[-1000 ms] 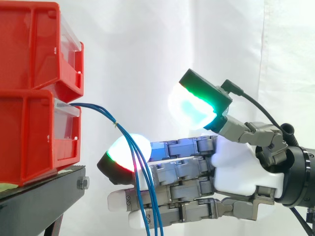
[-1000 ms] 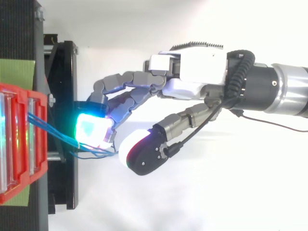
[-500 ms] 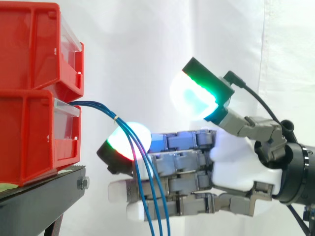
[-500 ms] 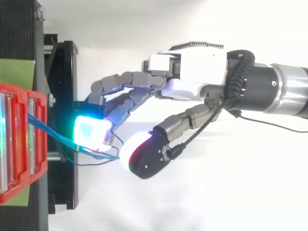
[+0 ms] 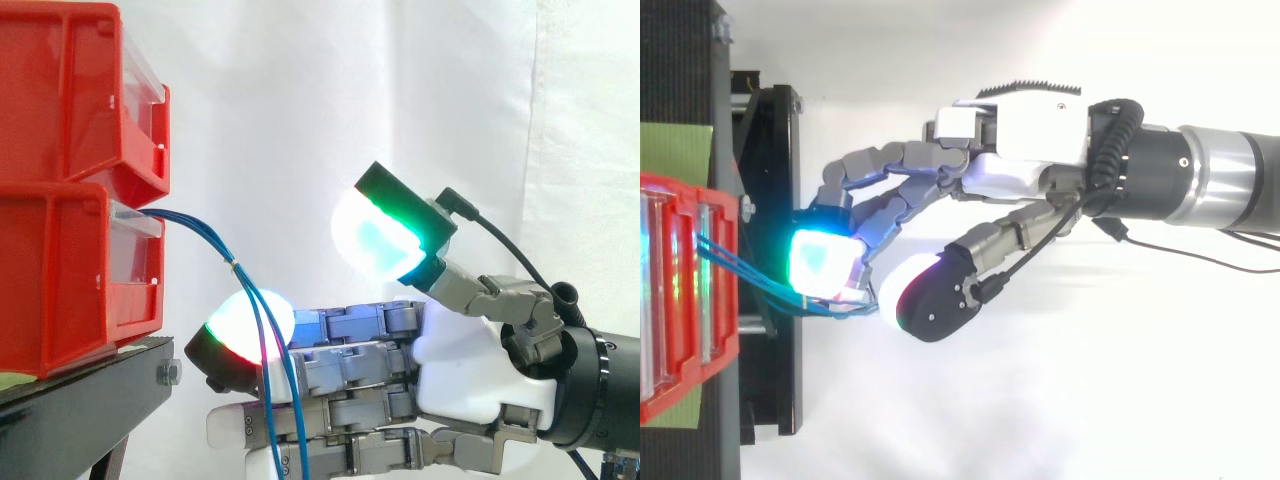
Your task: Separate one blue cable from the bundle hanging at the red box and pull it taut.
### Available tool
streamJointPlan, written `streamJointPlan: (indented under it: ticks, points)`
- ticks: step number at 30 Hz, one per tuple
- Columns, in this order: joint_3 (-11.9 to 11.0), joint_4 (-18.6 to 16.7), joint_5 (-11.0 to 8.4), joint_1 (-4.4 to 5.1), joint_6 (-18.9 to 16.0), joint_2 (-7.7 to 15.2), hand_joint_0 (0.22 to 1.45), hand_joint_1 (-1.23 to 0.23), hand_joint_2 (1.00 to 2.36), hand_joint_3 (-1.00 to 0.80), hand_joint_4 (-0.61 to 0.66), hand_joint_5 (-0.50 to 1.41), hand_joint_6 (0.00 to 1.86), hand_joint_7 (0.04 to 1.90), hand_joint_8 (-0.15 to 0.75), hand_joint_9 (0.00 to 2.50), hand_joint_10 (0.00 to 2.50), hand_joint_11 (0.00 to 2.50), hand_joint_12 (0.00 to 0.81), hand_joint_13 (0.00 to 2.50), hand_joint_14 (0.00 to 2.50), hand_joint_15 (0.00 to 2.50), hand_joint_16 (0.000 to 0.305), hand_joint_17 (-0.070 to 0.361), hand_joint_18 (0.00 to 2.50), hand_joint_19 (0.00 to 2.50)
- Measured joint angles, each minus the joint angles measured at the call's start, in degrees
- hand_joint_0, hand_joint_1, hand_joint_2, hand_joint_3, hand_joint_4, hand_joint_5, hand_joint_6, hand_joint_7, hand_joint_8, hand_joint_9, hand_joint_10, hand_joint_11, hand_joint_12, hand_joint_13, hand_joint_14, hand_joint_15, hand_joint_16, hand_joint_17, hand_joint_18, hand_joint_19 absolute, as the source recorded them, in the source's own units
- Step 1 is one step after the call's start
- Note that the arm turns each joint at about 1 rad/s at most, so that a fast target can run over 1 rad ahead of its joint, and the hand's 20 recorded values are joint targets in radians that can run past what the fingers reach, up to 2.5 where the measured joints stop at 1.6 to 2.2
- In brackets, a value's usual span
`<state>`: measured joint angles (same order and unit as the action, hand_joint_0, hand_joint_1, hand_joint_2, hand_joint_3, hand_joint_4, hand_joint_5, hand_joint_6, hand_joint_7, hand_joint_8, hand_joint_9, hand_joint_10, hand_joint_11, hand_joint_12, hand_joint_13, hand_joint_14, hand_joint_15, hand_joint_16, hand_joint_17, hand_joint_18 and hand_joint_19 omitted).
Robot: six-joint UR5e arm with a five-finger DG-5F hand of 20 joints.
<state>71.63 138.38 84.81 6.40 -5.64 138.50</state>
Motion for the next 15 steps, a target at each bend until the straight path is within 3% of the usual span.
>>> streamJointPlan:
  ticks: [15]
  points:
    - [-1.2, -0.9, 0.71, 0.34, 2.3, 0.0, 0.6, -0.72, 1.01, -0.43, 0.21, -0.15, 0.5, 1.21, 0.284, 0.72, 0.01, 0.54, 0.3, 0.61, 0.01, 0.32, 0.033, 0.074, 0.46, 0.29]
